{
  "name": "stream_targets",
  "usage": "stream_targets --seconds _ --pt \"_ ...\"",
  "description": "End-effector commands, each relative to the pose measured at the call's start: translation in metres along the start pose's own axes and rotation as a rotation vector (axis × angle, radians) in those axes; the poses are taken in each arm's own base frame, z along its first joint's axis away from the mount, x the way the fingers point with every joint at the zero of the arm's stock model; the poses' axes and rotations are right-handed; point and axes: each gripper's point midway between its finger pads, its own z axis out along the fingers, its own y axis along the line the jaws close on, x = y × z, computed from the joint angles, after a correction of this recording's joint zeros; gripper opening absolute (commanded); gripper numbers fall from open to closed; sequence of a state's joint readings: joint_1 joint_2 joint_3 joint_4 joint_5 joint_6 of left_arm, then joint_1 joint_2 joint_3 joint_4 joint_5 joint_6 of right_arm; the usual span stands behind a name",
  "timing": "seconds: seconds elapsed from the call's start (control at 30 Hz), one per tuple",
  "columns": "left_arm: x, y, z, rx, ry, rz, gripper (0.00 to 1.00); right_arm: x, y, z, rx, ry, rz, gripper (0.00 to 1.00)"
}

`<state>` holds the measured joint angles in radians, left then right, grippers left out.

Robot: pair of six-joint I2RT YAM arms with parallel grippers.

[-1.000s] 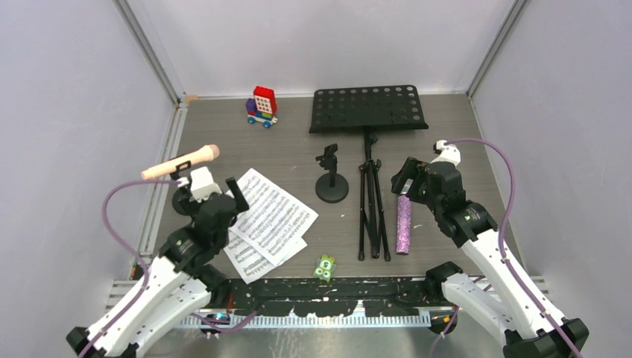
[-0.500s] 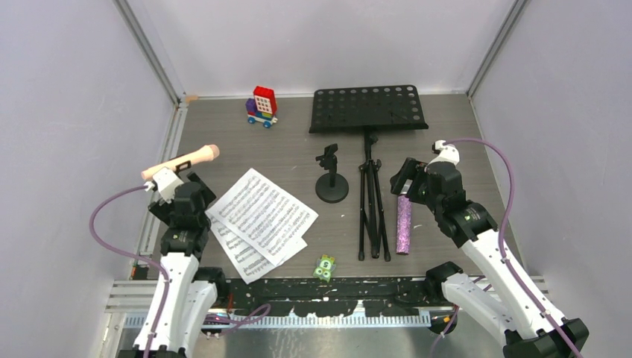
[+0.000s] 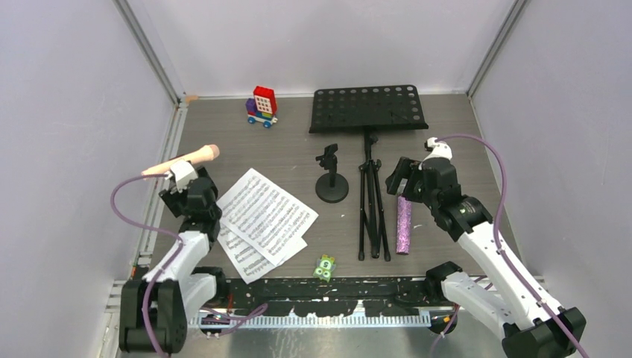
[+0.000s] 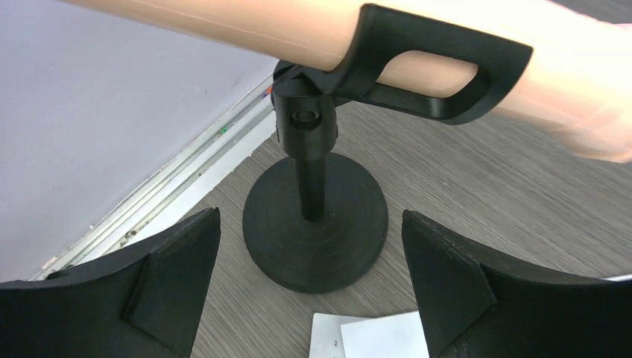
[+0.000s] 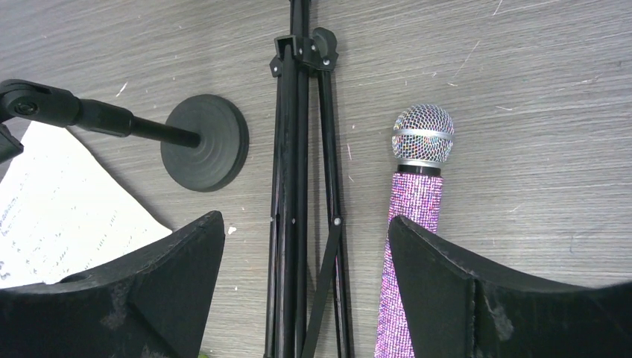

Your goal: Pack up the instrument practice props

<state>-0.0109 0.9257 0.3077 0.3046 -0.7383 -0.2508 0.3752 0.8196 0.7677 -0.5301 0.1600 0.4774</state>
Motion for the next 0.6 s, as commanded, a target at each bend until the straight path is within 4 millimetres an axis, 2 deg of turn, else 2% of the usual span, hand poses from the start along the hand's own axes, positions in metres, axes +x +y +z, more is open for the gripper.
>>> stream_targets --seconds 0.0,0.1,0.17,0.27,0.43,0.57 --pt "-0.041 0.009 0.015 -0.121 -0.165 -0.028 0.93 -0.029 0.013 -0.003 -0.037 -0.071 -0.018 0.85" --pt "-0.044 0.008 0.019 -0.130 -0.213 -0.054 0.93 -0.029 0.018 -0.002 -0.058 -0.060 -0.018 0.85" --pt "-0.045 0.014 0.026 -0.153 -0.231 -0.061 0.93 -0.029 0.020 -0.001 -0.066 -0.054 -0.018 0.85" --pt "-0.047 0.011 0.032 -0.149 -0.249 -0.023 0.91 -0.027 0.019 0.002 -0.058 -0.045 -0.028 0.85" --pt "-0.052 0.021 0.044 -0.207 -0.270 0.007 0.93 -0.022 0.024 0.006 -0.078 -0.017 -0.028 0.86" --pt "-0.049 0.029 0.059 -0.226 -0.259 0.017 0.90 -0.021 0.025 0.009 -0.080 -0.007 -0.026 0.85"
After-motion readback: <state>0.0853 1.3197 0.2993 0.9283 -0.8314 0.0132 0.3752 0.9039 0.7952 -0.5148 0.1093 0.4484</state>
